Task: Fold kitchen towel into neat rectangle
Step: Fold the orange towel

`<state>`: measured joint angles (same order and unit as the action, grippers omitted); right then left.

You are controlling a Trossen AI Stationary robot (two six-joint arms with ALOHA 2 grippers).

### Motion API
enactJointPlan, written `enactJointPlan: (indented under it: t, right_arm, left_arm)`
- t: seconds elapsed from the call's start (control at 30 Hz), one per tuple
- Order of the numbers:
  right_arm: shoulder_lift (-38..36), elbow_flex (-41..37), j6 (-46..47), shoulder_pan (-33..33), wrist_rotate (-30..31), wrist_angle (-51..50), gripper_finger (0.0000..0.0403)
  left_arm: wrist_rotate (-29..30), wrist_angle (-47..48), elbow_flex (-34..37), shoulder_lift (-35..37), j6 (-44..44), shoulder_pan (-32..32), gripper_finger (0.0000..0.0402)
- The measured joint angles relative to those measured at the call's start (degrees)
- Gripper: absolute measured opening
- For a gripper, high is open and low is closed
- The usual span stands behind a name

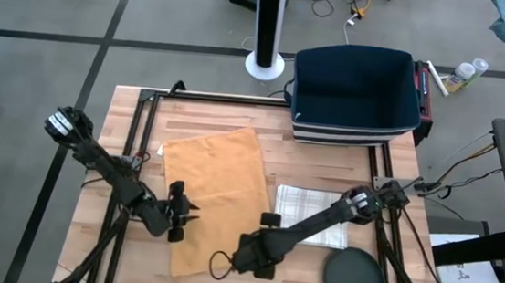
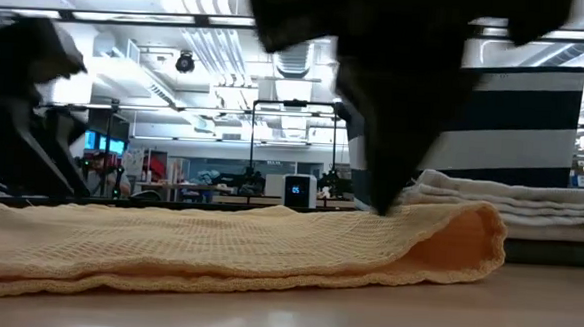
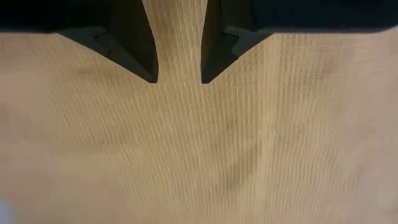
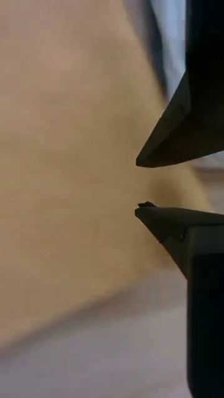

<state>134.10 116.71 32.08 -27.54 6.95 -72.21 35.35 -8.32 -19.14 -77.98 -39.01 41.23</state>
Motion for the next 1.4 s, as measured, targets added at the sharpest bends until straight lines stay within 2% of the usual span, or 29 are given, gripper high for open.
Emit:
enactJointPlan:
  t: [0.13,0.43,0.6,0.77,0.83,0.97,1.07,1.13,1.3,1.4]
  right_arm:
    - [-0.07,-0.92,0.94,-1.90,-0.95,-1.00,0.0082]
    - [-0.13,-7.00,0.89,-2.44,-3.09,9.34,0.0041]
    - [-0.34,-9.00,-1.03,-1.69,-3.33,19.45,0.0027]
    - [0.35,-8.71,-3.82,0.46,-4.54,35.35,0.0024]
    - [0.52,-7.78,-5.36,1.18,-4.85,38.40,0.0024]
    - [-0.61,-2.64,-6.24,1.78,-4.38,30.23,0.0020]
    - [-1.03,-0.37,-6.46,1.65,-3.69,22.60,0.0018]
    - [-0.82,-0.96,-6.37,1.51,-2.22,23.89,0.0018]
    - [-0.88,-5.66,-6.48,1.56,-2.15,37.46,0.0018]
    - [-0.88,-8.39,-4.40,1.27,-4.12,33.37,0.0018]
  left_arm:
    - [-0.28,-10.60,5.16,-0.61,0.42,0.07,0.0113]
    - [0.28,-11.72,10.66,0.53,-0.08,0.11,0.0113]
    - [-0.17,-8.92,10.66,4.16,5.07,0.07,0.0113]
    - [1.14,1.75,9.44,11.93,6.88,-0.47,0.0118]
    - [2.16,4.08,9.04,15.18,7.10,-0.54,0.0121]
    - [2.57,5.15,8.77,19.57,8.14,-0.52,0.0125]
    - [2.96,5.09,8.81,20.36,8.15,-0.52,0.0123]
    - [3.05,5.05,9.03,20.04,8.03,-0.52,0.0120]
    - [3.01,5.03,9.21,17.09,5.73,-0.52,0.0111]
    - [3.02,5.05,9.21,14.94,4.54,-0.52,0.0110]
